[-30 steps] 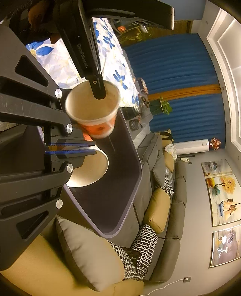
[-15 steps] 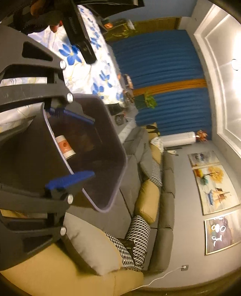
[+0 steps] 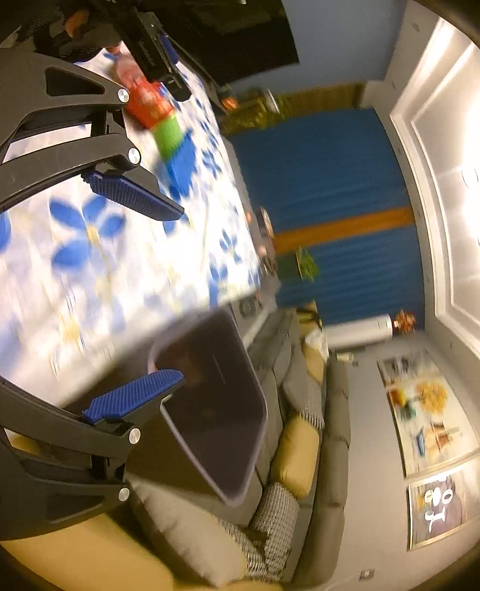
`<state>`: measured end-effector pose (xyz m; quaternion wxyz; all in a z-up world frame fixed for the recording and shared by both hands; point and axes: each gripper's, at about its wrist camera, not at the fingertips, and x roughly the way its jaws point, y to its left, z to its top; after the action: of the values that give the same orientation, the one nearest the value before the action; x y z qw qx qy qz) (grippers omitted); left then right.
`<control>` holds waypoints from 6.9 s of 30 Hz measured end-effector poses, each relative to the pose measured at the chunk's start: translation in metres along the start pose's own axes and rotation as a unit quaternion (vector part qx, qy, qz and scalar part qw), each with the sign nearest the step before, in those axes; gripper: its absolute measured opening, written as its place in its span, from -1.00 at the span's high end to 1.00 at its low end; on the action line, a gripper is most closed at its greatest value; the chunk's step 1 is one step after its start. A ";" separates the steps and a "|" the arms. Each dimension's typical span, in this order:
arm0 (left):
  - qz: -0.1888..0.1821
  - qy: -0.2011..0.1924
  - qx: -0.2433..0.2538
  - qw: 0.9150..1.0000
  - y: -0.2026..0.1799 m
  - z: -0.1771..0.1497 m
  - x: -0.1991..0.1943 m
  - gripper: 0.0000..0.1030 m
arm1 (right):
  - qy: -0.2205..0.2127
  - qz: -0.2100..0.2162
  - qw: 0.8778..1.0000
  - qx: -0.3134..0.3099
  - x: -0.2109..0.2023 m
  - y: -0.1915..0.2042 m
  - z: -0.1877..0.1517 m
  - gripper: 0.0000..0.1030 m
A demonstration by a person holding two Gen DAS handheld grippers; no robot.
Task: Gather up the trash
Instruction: 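Move both open tools back over the trash on the sheet, then grasp the red cup with the right tool while the left tool grasps the red snack bag, then lift the red cup and red snack bag off the sheet, then carry the red cup and red snack bag over the grey bin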
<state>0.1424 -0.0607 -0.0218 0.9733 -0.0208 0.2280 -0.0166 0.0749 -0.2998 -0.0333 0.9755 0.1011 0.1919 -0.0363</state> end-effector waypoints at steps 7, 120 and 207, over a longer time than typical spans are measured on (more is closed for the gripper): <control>0.062 -0.014 -0.024 0.998 0.070 -0.011 -0.032 -0.86 | 0.017 0.052 0.998 -0.028 0.001 0.065 -0.007 -0.64; -0.027 0.073 -0.126 0.989 0.184 -0.030 0.033 0.96 | 0.193 0.150 0.963 -0.110 0.157 0.237 -0.048 -0.04; -0.405 0.120 0.101 0.901 -0.249 0.016 0.118 0.92 | 0.004 -0.122 0.991 0.058 0.070 -0.111 0.061 -0.11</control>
<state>0.2491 -0.3142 -0.0479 0.8450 -0.0108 0.3120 -0.4342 0.1494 -0.4230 -0.0249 0.9556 0.1330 0.2040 -0.1661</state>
